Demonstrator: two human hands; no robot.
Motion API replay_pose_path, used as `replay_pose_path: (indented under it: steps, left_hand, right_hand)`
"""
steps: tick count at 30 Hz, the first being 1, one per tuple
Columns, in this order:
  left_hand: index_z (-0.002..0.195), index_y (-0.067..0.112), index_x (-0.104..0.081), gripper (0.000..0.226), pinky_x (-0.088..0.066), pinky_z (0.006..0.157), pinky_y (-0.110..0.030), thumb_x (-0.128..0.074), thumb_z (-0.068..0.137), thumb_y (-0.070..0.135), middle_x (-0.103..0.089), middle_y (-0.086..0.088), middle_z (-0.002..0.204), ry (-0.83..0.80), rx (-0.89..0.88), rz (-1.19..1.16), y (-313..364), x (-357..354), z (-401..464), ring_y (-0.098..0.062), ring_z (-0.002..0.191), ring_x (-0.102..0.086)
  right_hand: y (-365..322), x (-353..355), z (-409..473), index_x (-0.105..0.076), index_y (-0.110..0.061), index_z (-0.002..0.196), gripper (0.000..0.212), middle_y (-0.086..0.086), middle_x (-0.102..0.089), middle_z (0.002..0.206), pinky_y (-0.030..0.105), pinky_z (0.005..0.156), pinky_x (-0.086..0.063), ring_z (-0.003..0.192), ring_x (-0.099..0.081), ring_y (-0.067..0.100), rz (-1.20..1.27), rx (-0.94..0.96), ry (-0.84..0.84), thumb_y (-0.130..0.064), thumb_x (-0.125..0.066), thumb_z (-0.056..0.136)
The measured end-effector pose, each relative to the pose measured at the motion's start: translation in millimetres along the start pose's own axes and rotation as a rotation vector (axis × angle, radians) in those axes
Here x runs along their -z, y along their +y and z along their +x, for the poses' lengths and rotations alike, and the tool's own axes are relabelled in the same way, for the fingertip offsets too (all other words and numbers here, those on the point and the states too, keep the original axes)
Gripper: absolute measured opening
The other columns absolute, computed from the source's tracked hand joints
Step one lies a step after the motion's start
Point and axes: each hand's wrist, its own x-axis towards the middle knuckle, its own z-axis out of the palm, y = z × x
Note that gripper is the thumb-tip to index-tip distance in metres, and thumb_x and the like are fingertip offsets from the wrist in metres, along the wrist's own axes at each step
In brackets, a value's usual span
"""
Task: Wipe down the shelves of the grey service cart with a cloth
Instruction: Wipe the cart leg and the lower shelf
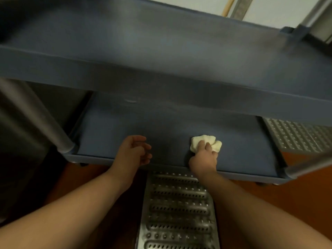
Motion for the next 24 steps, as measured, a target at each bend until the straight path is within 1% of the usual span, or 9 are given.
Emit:
replay_pose_path:
  steps: [2,5,8,10,14,17,19,21,24]
  left_hand:
    - [0.111,0.006,-0.051,0.037,-0.046,0.060,-0.030,-0.035,0.084,-0.015,-0.059,-0.008,0.085,0.048,-0.012,-0.006,5,30,-1,-0.021,0.063,-0.056]
    - [0.109,0.008,-0.053,0.038,-0.048,0.061,-0.031,-0.037,0.082,-0.013,-0.060,-0.008,0.087,0.127,-0.006,-0.004,9,75,-5,-0.020,0.064,-0.058]
    - [0.104,0.011,-0.054,0.035,-0.047,0.058,-0.030,-0.037,0.082,-0.011,-0.060,-0.009,0.087,0.236,-0.006,-0.043,13,114,-11,-0.019,0.062,-0.057]
    - [0.103,0.011,-0.053,0.033,-0.046,0.055,-0.030,-0.037,0.083,-0.011,-0.059,-0.010,0.086,0.315,-0.019,-0.085,18,137,-17,-0.019,0.060,-0.055]
    - [0.108,0.010,-0.054,0.035,-0.047,0.056,-0.030,-0.038,0.084,-0.011,-0.061,-0.010,0.088,0.383,-0.020,-0.117,23,175,-26,-0.020,0.061,-0.056]
    - [0.109,0.013,-0.056,0.035,-0.049,0.059,-0.030,-0.041,0.086,-0.008,-0.062,-0.009,0.090,0.375,0.007,-0.117,25,193,-29,-0.020,0.064,-0.058]
    - [0.111,0.013,-0.055,0.036,-0.049,0.060,-0.031,-0.042,0.086,-0.008,-0.062,-0.010,0.092,0.362,0.019,-0.120,24,199,-30,-0.020,0.066,-0.058]
    - [0.112,0.012,-0.055,0.035,-0.048,0.061,-0.031,-0.041,0.086,-0.008,-0.061,-0.011,0.093,0.369,0.028,-0.130,25,201,-28,-0.020,0.066,-0.057]
    - [0.111,0.008,-0.054,0.035,-0.046,0.057,-0.031,-0.039,0.085,-0.012,-0.060,-0.011,0.087,0.399,0.016,-0.146,23,195,-22,-0.020,0.061,-0.055]
  right_hand:
    - [-38,-18,-13,-0.013,-0.013,0.155,0.079,0.010,-0.016,0.160,0.044,0.108,-0.035,0.133,-0.030,0.041,-0.042,0.075,-0.006,-0.019,-0.057,0.089]
    - [-98,-46,-34,-0.017,-0.013,0.154,0.079,0.010,-0.024,0.157,0.043,0.104,-0.041,0.129,-0.038,0.038,-0.087,0.200,0.002,-0.022,-0.061,0.089]
    - [-159,-72,-56,-0.014,-0.011,0.156,0.083,0.014,-0.026,0.157,0.041,0.108,-0.036,0.134,-0.037,0.036,-0.111,0.337,-0.005,-0.023,-0.061,0.089]
    - [-196,-87,-72,-0.016,-0.010,0.156,0.083,0.015,-0.027,0.157,0.042,0.110,-0.033,0.134,-0.037,0.036,-0.092,0.457,-0.017,-0.022,-0.060,0.087]
    - [-252,-113,-96,-0.033,-0.017,0.152,0.073,0.009,-0.038,0.153,0.043,0.111,-0.037,0.135,-0.038,0.034,0.005,0.680,-0.072,-0.017,-0.063,0.086]
    - [-278,-125,-100,-0.040,-0.020,0.150,0.068,0.003,-0.040,0.154,0.042,0.115,-0.033,0.138,-0.038,0.030,0.027,0.819,-0.100,-0.014,-0.063,0.086]
    - [-289,-126,-95,-0.039,-0.022,0.150,0.066,0.001,-0.040,0.154,0.041,0.115,-0.032,0.139,-0.038,0.027,0.054,0.854,-0.114,-0.012,-0.062,0.088]
    - [-298,-123,-85,-0.040,-0.023,0.150,0.063,0.000,-0.044,0.152,0.039,0.111,-0.035,0.134,-0.041,0.026,0.067,0.872,-0.111,-0.011,-0.059,0.091]
    - [-316,-119,-62,-0.043,-0.019,0.148,0.059,0.006,-0.047,0.148,0.038,0.105,-0.040,0.130,-0.045,0.029,0.100,0.828,-0.061,-0.009,-0.056,0.091]
